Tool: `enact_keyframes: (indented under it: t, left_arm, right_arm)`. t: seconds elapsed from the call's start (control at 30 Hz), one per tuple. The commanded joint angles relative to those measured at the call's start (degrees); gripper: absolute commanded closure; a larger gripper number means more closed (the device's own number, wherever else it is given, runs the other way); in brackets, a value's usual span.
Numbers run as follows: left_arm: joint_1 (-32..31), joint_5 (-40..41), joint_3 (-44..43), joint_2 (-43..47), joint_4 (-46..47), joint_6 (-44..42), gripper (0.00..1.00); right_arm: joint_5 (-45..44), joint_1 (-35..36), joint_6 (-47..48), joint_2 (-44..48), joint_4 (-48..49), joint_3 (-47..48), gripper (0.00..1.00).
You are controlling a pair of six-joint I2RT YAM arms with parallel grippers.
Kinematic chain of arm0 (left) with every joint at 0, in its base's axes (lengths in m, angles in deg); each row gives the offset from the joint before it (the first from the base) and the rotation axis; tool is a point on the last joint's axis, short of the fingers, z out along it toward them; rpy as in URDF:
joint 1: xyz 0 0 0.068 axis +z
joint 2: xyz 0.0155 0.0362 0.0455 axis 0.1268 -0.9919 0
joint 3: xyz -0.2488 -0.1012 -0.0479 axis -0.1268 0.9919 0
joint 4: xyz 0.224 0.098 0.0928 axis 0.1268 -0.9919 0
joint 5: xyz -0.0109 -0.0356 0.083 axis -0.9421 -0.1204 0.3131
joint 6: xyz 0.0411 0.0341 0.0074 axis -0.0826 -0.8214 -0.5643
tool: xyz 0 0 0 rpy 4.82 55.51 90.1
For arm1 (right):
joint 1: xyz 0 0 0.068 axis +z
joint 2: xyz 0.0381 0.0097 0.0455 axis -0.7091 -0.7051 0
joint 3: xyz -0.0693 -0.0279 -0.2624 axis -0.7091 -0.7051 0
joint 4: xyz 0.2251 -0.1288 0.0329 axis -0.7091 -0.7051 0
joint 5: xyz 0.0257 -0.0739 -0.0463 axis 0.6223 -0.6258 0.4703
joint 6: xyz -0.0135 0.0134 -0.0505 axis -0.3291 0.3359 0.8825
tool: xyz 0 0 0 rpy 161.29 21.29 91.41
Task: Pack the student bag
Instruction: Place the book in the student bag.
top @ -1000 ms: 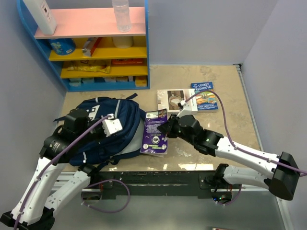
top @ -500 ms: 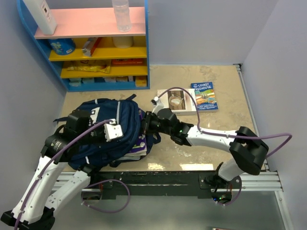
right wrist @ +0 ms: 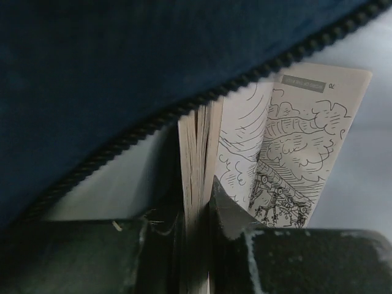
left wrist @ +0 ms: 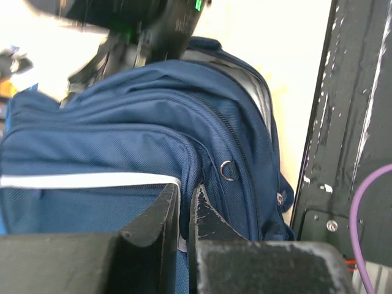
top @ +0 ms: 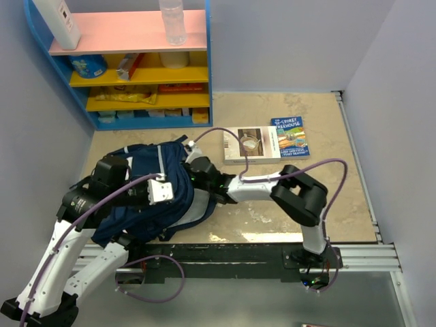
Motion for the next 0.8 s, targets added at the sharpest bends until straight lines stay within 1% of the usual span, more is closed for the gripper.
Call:
enact_keyframes:
  t: [0.0,0.1,0.13,0.2,0.23,0.27,0.3,0.33,0.37,0.4,0.43,0.47,0.5,0.53,0.57,0.6,0.63,0.7,0.73,0.77]
  left_arm:
    - [-0.42,-9.82,-4.43,0.96,4.18,-3.03,1.0]
    - [-0.42,-9.3,-4.61,1.23,4.09,-3.11,1.0]
    - [-0.42,-9.12,-4.44,1.49,4.0,-3.11,1.0]
    - [-0.42,-8.07,-4.26,1.75,4.0,-3.64,1.0]
    - [-0.42,-7.63,-4.0,2.02,4.0,-3.82,1.0]
    - [-0.42,-6.84,-3.91,2.19,3.91,-4.51,1.0]
    - [-0.42,-6.14,-3.65,2.46,3.83,-4.87,1.0]
    - [-0.42,-5.35,-2.69,3.07,3.82,-5.48,1.0]
    - [-0.42,-2.73,-1.98,3.42,4.09,-6.71,1.0]
    - [-0.42,-0.36,-0.93,3.86,4.87,-6.89,1.0]
    - [-0.42,2.28,1.87,5.0,7.75,-6.89,1.0]
    - [-0.42,8.83,3.55,5.53,9.61,-6.89,1.0]
    - [-0.42,12.9,7.31,6.4,14.67,-6.46,1.0]
    - [-0.42,17.29,9.34,6.76,17.85,-5.93,1.0]
    - [-0.42,25.95,11.11,6.77,20.93,-4.62,1.0]
    - [-0.42,28.56,12.86,6.42,24.1,-4.35,1.0]
    - [-0.16,29.89,13.49,6.24,24.82,-4.08,1.0]
    - [0.62,30.08,15.33,6.67,27.45,-2.51,1.0]
    - [0.89,30.77,15.78,6.59,28.25,-1.89,1.0]
    - [1.16,31.48,16.22,6.33,29.13,-0.75,1.0]
  right_arm:
    - [0.08,5.49,1.95,-4.89,4.69,14.29,1.0]
    - [-1.07,6.55,1.79,-8.14,5.9,17.82,1.0]
    - [-1.24,6.55,1.53,-8.76,6.6,18.27,0.98]
    - [-2.03,6.55,1.7,-9.21,7.75,18.28,0.9]
    - [-2.04,6.55,2.31,-8.94,7.23,18.01,0.75]
    - [-2.04,6.55,2.84,-7.55,5.92,17.23,0.42]
    - [-2.04,6.2,3.54,-6.66,3.21,16.35,0.31]
    - [-1.43,5.76,4.16,-5.35,2.83,15.12,0.02]
    - [-0.72,4.89,4.69,-3.86,2.92,13.63,0.01]
    - [-0.46,4.36,5.91,-0.36,1.09,11.01,0.01]
    - [-0.02,3.83,7.05,1.41,-0.67,10.11,0.01]
    - [-0.19,3.21,8.2,3.17,-2.77,9.4,0.01]
    - [-0.02,2.95,10.47,6.84,-6.01,8.09,0.01]
    - [0.16,2.68,11.45,8.62,-6.92,7.21,0.01]
    - [-0.1,2.33,12.42,10.99,-7.62,4.85,0.01]
    - [-1.06,2.33,14.77,13.27,-10.33,3.52,0.01]
    - [-3.33,2.16,15.49,18.08,-11.66,2.29,0.01]
    - [-6.5,1.1,16.64,22.59,-14.21,-2.19,0.01]
    - [-10.0,0.84,17.25,27.4,-15.44,-3.6,0.01]
    - [-12.03,0.14,17.96,29.27,-19.37,-5.87,0.01]
